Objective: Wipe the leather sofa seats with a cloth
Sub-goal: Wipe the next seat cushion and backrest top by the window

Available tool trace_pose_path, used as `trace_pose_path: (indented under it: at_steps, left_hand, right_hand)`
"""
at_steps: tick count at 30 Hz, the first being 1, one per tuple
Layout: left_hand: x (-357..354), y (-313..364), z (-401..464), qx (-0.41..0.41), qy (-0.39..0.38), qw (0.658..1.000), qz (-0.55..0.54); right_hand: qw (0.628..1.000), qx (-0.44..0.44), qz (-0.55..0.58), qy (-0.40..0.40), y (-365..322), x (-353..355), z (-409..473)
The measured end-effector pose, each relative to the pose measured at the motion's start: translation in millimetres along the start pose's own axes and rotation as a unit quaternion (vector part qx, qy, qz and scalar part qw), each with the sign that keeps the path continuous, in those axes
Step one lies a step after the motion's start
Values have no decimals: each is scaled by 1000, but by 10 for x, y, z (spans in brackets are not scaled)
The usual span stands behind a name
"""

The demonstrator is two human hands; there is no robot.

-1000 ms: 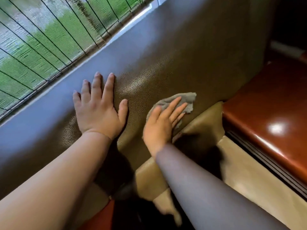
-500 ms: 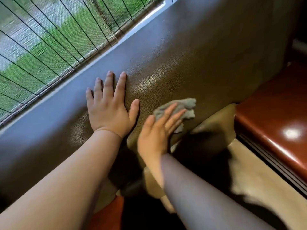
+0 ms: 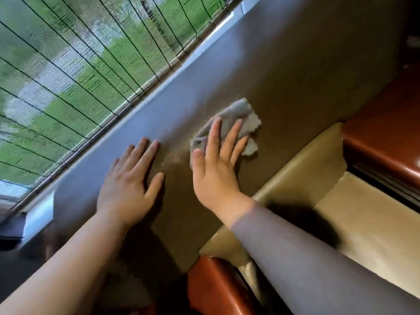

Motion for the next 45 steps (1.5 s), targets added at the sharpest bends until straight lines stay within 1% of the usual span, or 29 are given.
trace_pose_path:
  at_steps: [2,4,6,8,9,10,11,14,16,17,19,20,22,24,25,26,27,29,30,32,34,35,36,37,39,40,41,43,45]
  left_hand:
    - [-50,-148,-105,36,2,999,7]
    - [-104,-93,-104,44,18,999,22]
    - [-142,-49,-101,40,33,998,30]
    - [-184,-73,-105,38,44,998,28]
    - [-217,-86,-107,37,54,997,30]
    - [-244,-91,-100,37,65,997,36]
    - [-269,-90,-92,38,73,996,42]
    - [-296,-93,-81,35,78,996,33]
    - [-288,-120,-82,30,84,996,13]
    - [-285,-128,-85,29,89,996,7]
    - [-276,-120,-94,28,92,995,7]
    - [-274,-109,-94,27,88,996,7]
    - [-270,-102,-100,30,81,996,8]
    - [-276,-99,-104,29,86,996,11]
    - [-283,-106,-101,30,91,995,10]
    - [-275,-110,-84,31,87,996,8]
    - [-272,-121,-65,35,74,997,1]
    - [-258,-145,-35,41,55,998,-14]
    - [-248,-156,-56,40,57,997,-20]
    - [-236,-158,-95,34,70,997,-29]
    - [-215,-155,-75,30,56,997,-40]
    - [-186,-157,-64,25,39,998,-52]
    - [-139,-171,-65,11,20,998,-67]
    - [-95,-220,-103,-17,5,997,-78]
    - [-85,-469,-375,-83,-3,994,-70]
    - [-134,-679,-573,-91,5,994,-52]
    - [-203,-908,-775,-70,15,997,-41]
    - [-318,-1241,-1051,24,30,998,-50]
    - [-394,-1282,-1090,80,36,995,-48]
  right_hand:
    - [998,58,-26,4,-56,-71,-15]
    - [997,40,-51,49,296,-209,-140]
    - [987,-80,-51,128,756,-366,-386]
    - [943,-267,37,194,985,-467,-604]
    - [922,-320,66,209,980,-552,-638]
    - [915,-335,80,210,909,-631,-643]
    - [923,-318,87,199,737,-704,-624]
    - [983,-102,65,138,52,-907,-620]
    - [992,-3,41,120,-155,-955,-712]
    - [992,9,32,122,-96,-968,-775]
    - [987,-29,18,156,270,-1016,-964]
    - [981,-71,10,180,473,-1041,-1089]
    - [970,-151,3,189,754,-1135,-1308]
    - [962,-191,-2,193,615,-1206,-1288]
    - [967,-194,14,164,378,-1238,-1215]
    - [980,-161,23,115,95,-1275,-1135]
    - [991,-97,36,86,-180,-1309,-1091]
    - [992,-8,75,99,-472,-1316,-1057]
    - [991,9,76,111,-469,-1282,-1089]
    - [992,-2,58,115,-135,-1276,-1244]
    - [994,-65,-10,91,321,-1356,-1508]
    - [987,-139,-5,76,516,-1383,-1666]
    - [972,-214,35,93,619,-1384,-1762]
    - [956,-248,81,134,651,-1411,-1805]
    - [956,-235,89,149,545,-1491,-1789]
    - [970,-181,48,154,325,-1528,-1777]
    - [981,-131,39,135,37,-1578,-1731]
    - [989,-114,89,30,-504,-1661,-1715]
    - [991,-63,115,40,-679,-1707,-1751]
Point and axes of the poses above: each hand's wrist, its own z-axis towards the middle knuckle, its own x-axis out of the back of the hand, y = z × x, the point moved 2 cm from there along z, towards the middle knuckle, and after that the axes turned 8 degrees about z, right-handed, at the moved point
